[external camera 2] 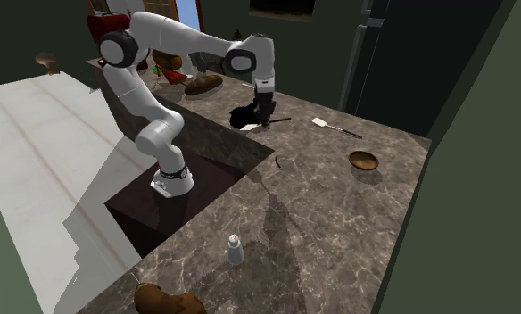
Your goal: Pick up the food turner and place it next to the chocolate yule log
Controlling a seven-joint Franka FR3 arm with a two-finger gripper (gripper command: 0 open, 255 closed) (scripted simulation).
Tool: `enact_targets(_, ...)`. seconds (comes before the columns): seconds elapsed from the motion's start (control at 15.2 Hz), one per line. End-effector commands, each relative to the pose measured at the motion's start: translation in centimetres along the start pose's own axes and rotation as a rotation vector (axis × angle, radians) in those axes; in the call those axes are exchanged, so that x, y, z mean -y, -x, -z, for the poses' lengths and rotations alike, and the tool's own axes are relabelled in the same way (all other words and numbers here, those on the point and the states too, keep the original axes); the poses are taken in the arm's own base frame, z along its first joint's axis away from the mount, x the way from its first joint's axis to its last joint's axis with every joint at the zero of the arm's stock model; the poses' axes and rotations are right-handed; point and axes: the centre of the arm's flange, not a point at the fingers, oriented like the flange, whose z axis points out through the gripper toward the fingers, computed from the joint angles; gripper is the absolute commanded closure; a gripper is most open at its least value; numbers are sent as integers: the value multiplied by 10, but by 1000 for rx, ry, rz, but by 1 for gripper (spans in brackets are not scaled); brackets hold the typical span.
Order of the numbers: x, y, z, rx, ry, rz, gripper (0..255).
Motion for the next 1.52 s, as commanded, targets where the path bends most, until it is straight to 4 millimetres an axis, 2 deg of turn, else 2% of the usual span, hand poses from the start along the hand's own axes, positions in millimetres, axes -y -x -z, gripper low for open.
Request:
enact_targets(0.0, 24, 18, 0, 0, 0, -1, 255)
enact_targets(0.66, 126, 97, 5, 0, 0, -1, 255)
enact_targets(1.45, 126, 101, -58, 0, 0, -1, 255)
